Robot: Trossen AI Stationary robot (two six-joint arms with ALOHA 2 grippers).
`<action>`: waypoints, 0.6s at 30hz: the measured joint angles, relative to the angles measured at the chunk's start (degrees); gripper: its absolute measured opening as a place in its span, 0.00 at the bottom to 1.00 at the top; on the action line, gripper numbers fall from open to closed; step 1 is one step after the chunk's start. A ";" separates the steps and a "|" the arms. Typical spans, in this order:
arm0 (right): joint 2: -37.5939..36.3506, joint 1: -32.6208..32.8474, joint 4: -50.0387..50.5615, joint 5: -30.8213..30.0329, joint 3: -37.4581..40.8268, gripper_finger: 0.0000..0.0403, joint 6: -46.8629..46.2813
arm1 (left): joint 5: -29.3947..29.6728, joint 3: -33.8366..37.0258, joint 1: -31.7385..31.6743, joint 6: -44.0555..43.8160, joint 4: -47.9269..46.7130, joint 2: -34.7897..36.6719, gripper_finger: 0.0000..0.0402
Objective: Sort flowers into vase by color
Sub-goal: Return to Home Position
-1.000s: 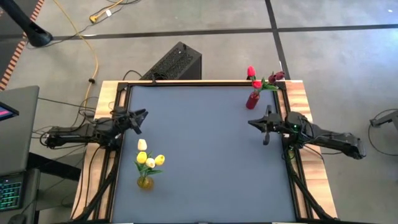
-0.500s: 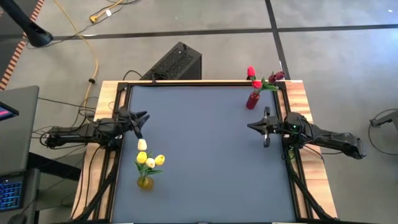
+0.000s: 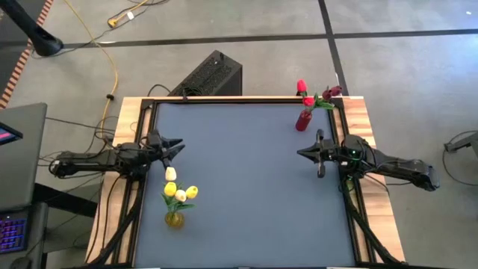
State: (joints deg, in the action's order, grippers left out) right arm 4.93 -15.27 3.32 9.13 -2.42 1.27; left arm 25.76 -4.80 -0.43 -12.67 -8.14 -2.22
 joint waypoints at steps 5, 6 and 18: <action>0.04 0.00 0.03 0.00 0.02 0.08 -2.75 | -1.52 0.31 0.02 0.37 -1.30 -0.41 0.29; 0.02 0.00 0.03 0.00 0.02 0.09 -2.77 | -1.30 0.31 0.00 0.73 -1.33 -0.49 0.29; 0.02 -0.02 0.03 -0.09 0.02 0.10 -2.79 | -1.05 0.28 0.01 -0.46 -1.55 -0.50 0.29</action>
State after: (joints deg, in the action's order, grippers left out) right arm 4.95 -15.29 3.36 9.04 -2.39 -1.52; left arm 24.70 -4.51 -0.42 -13.13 -9.69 -2.72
